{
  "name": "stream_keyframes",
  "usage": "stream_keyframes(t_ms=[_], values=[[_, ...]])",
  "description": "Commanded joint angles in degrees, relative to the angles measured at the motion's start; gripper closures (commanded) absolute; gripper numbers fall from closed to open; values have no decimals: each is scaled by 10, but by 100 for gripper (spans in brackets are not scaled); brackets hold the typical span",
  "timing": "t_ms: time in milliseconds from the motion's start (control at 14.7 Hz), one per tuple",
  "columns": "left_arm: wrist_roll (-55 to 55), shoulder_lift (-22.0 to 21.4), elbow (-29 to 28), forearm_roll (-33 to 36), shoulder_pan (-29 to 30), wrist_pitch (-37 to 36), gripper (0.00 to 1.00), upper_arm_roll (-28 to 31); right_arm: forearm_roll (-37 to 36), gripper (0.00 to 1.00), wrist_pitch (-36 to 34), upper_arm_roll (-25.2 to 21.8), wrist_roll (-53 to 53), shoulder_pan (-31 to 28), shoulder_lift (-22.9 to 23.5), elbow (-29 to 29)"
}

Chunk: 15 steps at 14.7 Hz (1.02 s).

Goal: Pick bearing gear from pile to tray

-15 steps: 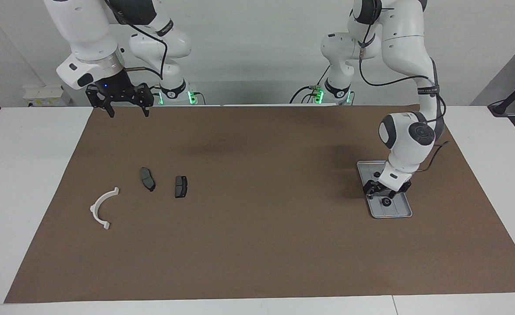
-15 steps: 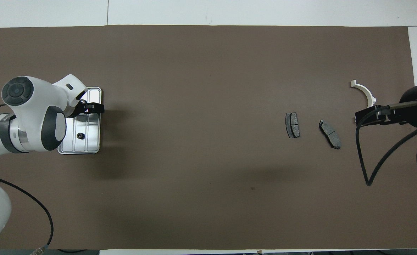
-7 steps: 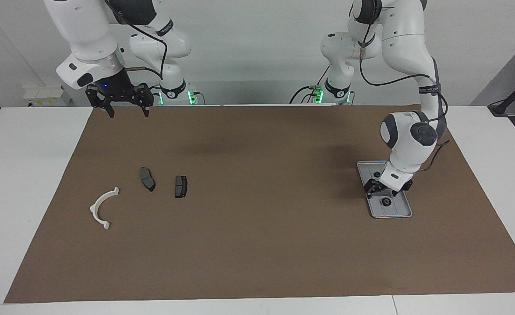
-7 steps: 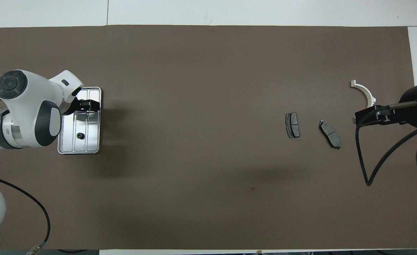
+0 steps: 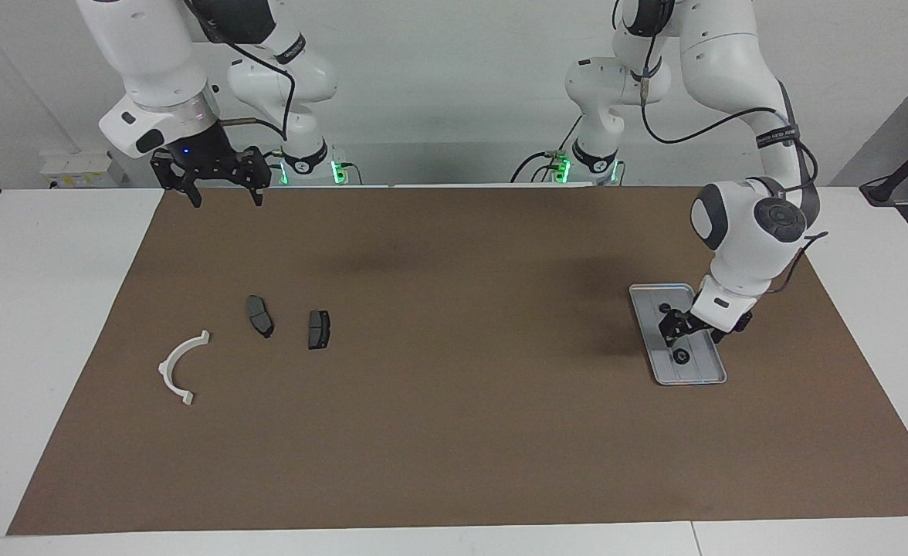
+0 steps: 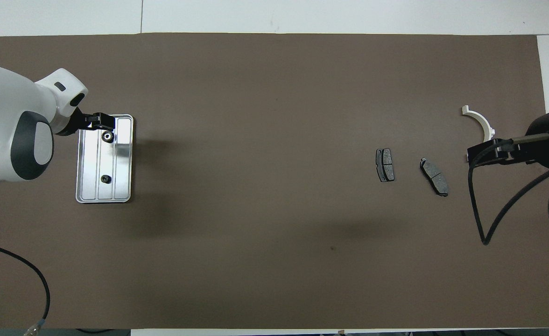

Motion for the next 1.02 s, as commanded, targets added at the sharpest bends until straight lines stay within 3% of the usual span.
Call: stream_keyframes(t_ms=[0, 203, 610, 814, 950], values=[[-4, -37, 15, -2, 1, -41, 0, 2, 18, 0, 6, -1, -11, -5, -3, -4], [-8, -90, 41, -2, 6, -106, 0, 5, 18, 0, 6, -1, -11, -4, -3, -4], [-67, -254, 2, -1, 3, -240, 0, 3, 18, 0, 6, -1, -11, -4, -3, -4], [-22, -252, 9, 1, 3, -249, 0, 3, 18, 0, 7, -1, -11, -5, -3, -4], [-19, -226, 33, 2, 3, -285, 5, 3, 18, 0, 7, -1, -11, -4, -3, -5]])
